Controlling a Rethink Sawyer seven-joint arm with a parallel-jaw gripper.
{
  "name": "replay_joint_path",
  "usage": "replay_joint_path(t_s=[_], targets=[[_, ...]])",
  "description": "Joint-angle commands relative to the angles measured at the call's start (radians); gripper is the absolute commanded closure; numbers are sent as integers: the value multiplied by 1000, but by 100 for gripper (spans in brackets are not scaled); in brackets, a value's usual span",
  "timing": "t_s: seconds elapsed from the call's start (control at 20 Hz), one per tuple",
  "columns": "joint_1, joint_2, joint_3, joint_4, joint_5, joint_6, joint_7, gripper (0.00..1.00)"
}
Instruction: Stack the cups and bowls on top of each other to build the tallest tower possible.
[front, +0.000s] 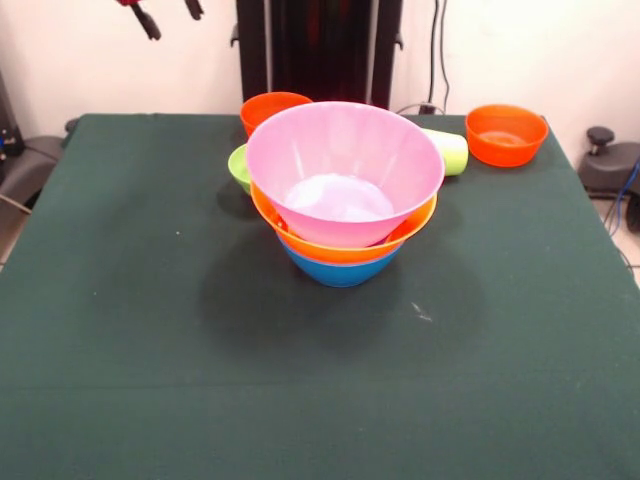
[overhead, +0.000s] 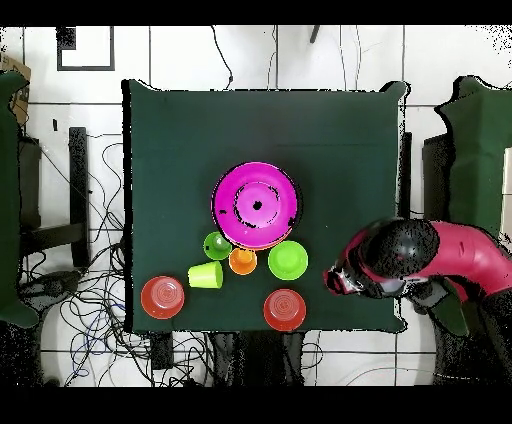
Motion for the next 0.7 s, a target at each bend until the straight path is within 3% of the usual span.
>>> replay_joint_path(t_s=[0.05, 0.4, 0.65, 0.7], targets=[[8, -10, -35, 189, -153, -161, -60, 0], [40, 71, -65, 152, -192, -275, 27, 0], [61, 148, -101, 52, -236, -284, 18, 0], [49, 149, -95, 47, -214, -291, 11, 0]])
